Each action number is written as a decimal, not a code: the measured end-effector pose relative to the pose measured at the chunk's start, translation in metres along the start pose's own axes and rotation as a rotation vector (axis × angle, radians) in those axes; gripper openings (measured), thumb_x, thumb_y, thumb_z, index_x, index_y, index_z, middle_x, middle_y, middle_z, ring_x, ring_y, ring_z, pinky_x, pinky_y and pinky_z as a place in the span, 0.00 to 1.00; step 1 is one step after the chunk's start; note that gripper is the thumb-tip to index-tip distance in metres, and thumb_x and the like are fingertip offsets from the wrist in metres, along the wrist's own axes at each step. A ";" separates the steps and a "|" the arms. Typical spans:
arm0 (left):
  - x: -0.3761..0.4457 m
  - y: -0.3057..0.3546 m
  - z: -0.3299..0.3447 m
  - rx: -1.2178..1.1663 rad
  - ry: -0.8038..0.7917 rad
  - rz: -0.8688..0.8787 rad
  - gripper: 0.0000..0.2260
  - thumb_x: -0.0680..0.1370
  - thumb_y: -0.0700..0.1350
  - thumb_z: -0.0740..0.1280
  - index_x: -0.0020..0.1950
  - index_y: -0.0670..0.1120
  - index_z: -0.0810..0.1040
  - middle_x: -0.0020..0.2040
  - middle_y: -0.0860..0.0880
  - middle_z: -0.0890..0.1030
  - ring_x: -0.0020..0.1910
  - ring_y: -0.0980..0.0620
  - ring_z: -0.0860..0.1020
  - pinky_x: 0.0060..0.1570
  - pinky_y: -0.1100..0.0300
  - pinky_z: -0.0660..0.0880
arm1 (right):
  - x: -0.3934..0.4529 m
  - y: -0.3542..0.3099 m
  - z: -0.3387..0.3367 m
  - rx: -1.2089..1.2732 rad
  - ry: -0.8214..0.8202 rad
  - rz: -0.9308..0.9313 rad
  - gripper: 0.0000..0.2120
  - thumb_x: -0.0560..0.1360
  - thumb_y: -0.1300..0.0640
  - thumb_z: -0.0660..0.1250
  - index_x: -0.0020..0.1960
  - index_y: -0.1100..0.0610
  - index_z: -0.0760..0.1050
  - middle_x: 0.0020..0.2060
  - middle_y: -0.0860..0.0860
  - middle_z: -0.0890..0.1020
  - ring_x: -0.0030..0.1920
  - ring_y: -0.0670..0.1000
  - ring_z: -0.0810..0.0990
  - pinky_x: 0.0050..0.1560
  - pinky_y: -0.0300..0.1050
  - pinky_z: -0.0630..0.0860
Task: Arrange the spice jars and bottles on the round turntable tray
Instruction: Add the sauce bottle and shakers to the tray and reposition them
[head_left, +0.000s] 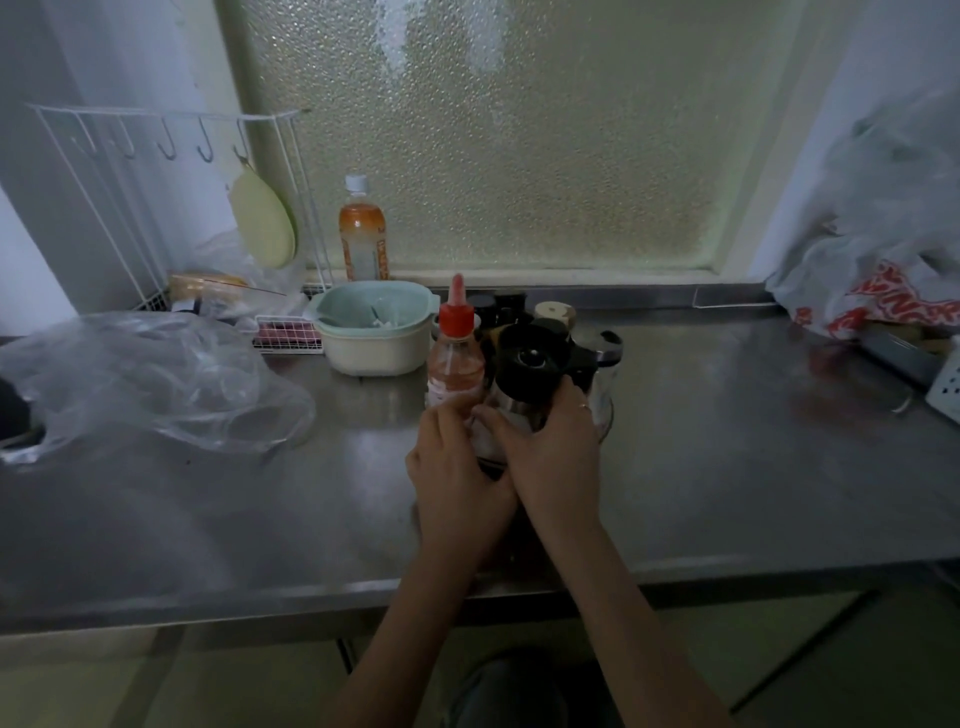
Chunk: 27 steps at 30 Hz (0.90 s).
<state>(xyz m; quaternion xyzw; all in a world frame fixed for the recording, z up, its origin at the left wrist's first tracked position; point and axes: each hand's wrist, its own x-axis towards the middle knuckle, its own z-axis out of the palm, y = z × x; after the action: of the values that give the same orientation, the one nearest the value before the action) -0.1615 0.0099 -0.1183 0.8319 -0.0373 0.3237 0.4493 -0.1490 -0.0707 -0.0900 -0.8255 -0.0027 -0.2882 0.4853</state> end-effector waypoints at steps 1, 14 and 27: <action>0.000 0.000 0.001 0.027 -0.012 0.003 0.20 0.70 0.51 0.69 0.57 0.49 0.68 0.52 0.47 0.76 0.50 0.46 0.77 0.50 0.46 0.73 | 0.000 -0.001 0.000 -0.036 -0.009 -0.014 0.30 0.67 0.45 0.73 0.64 0.56 0.70 0.58 0.53 0.78 0.59 0.52 0.76 0.57 0.46 0.75; -0.003 -0.001 0.006 0.142 0.004 -0.051 0.20 0.73 0.46 0.68 0.63 0.44 0.69 0.57 0.45 0.73 0.55 0.45 0.73 0.51 0.53 0.64 | 0.003 -0.004 -0.006 -0.230 -0.171 -0.017 0.24 0.70 0.42 0.68 0.59 0.56 0.71 0.52 0.56 0.81 0.53 0.56 0.79 0.46 0.42 0.70; 0.003 -0.004 0.007 0.001 0.091 -0.168 0.25 0.71 0.41 0.72 0.65 0.41 0.66 0.61 0.41 0.69 0.59 0.45 0.70 0.53 0.58 0.67 | -0.022 0.006 -0.029 -0.090 0.232 -0.166 0.17 0.74 0.54 0.67 0.60 0.50 0.68 0.52 0.49 0.75 0.51 0.45 0.74 0.45 0.30 0.71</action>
<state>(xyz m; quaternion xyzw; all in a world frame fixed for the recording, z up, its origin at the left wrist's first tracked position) -0.1542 0.0078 -0.1219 0.8168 0.0532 0.3224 0.4755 -0.1788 -0.0911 -0.0951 -0.8046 -0.0019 -0.4206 0.4191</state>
